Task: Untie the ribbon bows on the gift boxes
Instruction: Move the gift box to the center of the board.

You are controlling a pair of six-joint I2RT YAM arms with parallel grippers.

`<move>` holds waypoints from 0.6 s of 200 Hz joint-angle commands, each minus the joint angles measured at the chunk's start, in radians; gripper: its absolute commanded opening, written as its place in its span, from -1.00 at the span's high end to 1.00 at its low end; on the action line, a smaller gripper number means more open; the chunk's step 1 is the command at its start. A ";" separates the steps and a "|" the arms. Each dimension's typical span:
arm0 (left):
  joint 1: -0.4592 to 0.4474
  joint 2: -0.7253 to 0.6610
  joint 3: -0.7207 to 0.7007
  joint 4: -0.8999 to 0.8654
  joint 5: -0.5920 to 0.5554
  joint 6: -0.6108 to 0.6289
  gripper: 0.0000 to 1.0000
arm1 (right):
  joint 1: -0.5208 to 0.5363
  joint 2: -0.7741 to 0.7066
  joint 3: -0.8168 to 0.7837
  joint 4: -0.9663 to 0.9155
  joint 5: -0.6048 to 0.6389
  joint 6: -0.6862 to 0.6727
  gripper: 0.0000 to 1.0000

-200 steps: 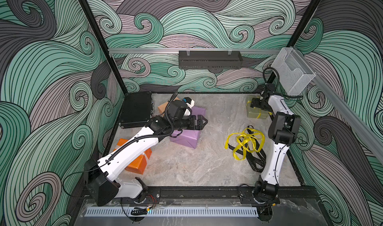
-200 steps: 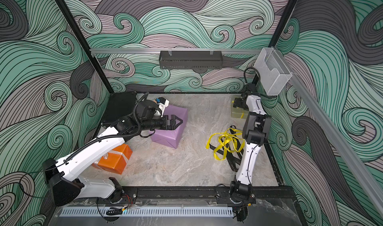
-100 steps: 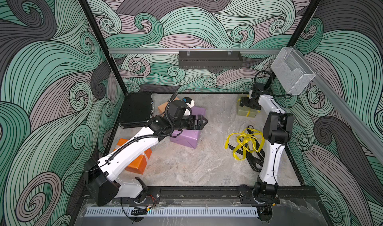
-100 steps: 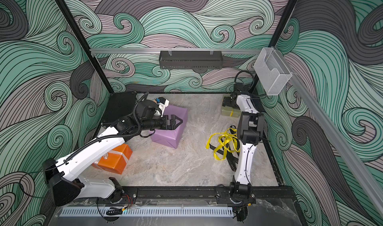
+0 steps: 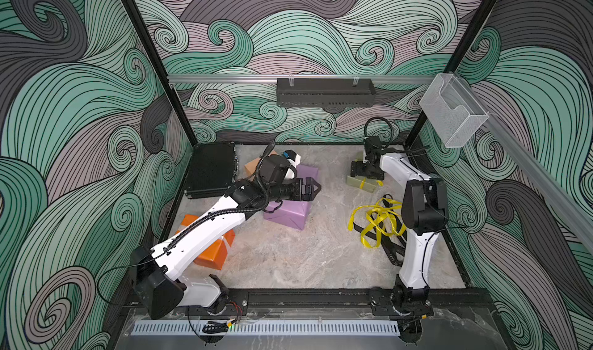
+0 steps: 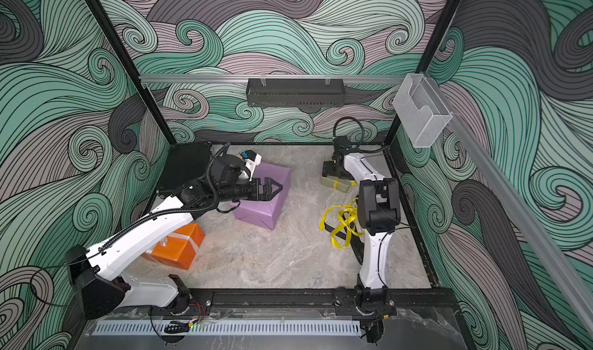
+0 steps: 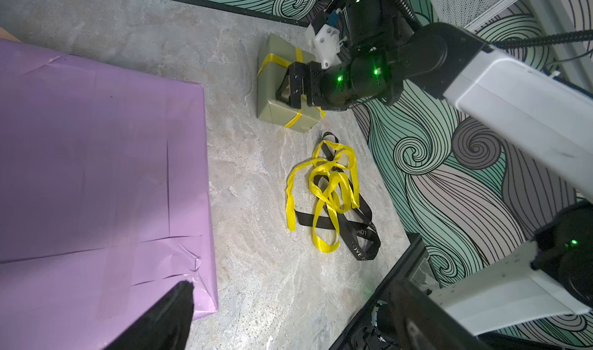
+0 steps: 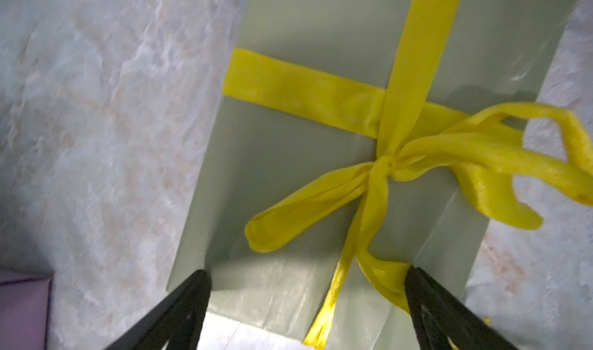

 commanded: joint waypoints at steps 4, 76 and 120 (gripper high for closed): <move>-0.002 0.000 0.029 -0.005 -0.024 0.024 -0.91 | 0.060 -0.037 -0.131 -0.088 -0.012 0.069 -0.91; -0.008 0.005 0.028 -0.010 -0.051 0.042 -0.91 | 0.140 -0.280 -0.309 -0.027 0.047 0.099 -0.93; -0.013 0.013 0.029 -0.011 -0.055 0.050 -0.91 | 0.078 -0.241 -0.119 -0.071 0.028 0.076 -0.98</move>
